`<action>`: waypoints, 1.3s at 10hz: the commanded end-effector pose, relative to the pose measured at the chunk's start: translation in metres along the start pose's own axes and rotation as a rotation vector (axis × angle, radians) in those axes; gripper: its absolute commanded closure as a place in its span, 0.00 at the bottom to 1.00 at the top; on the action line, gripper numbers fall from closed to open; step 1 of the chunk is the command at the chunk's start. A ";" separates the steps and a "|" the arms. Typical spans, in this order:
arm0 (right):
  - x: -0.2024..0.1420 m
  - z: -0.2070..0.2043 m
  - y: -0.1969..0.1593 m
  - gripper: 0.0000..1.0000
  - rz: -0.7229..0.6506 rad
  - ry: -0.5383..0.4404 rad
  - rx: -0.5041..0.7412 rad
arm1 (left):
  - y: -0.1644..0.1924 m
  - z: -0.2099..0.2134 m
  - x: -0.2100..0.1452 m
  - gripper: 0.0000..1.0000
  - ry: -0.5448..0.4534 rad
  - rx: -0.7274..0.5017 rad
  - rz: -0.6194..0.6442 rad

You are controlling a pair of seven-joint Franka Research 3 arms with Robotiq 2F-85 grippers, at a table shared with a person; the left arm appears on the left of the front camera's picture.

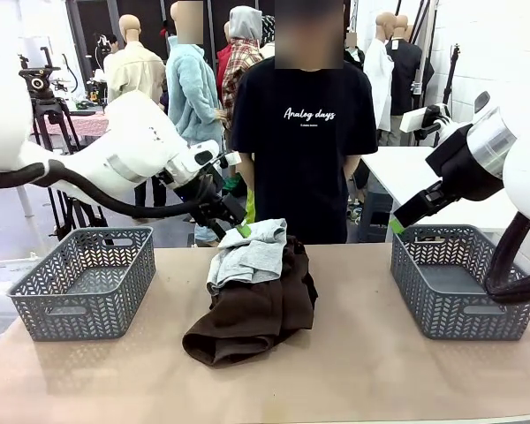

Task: Sort the tops and bottoms.
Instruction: Lift clothes from the center of the table with your left hand.

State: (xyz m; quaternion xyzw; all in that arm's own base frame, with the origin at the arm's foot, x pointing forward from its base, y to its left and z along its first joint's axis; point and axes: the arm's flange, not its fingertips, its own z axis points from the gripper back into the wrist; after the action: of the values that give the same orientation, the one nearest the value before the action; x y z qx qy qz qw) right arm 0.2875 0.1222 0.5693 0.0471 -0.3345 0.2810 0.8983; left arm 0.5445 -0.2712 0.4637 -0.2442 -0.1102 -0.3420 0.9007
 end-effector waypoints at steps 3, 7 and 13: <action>0.001 -0.003 -0.001 0.00 0.004 -0.003 -0.002 | 0.002 -0.014 0.041 0.00 0.193 0.009 -0.068; 0.001 -0.003 -0.001 0.00 0.004 -0.003 -0.002 | -0.008 -0.028 0.058 0.00 0.198 0.129 -0.120; 0.001 -0.003 -0.001 0.00 0.004 -0.003 -0.002 | -0.020 -0.043 0.058 0.00 0.200 0.210 -0.146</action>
State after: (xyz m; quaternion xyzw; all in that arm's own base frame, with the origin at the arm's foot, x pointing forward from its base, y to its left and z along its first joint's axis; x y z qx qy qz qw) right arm 0.2875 0.1224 0.5693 0.0468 -0.3346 0.2811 0.8982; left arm 0.5766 -0.3374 0.4589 -0.1110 -0.0639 -0.4244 0.8964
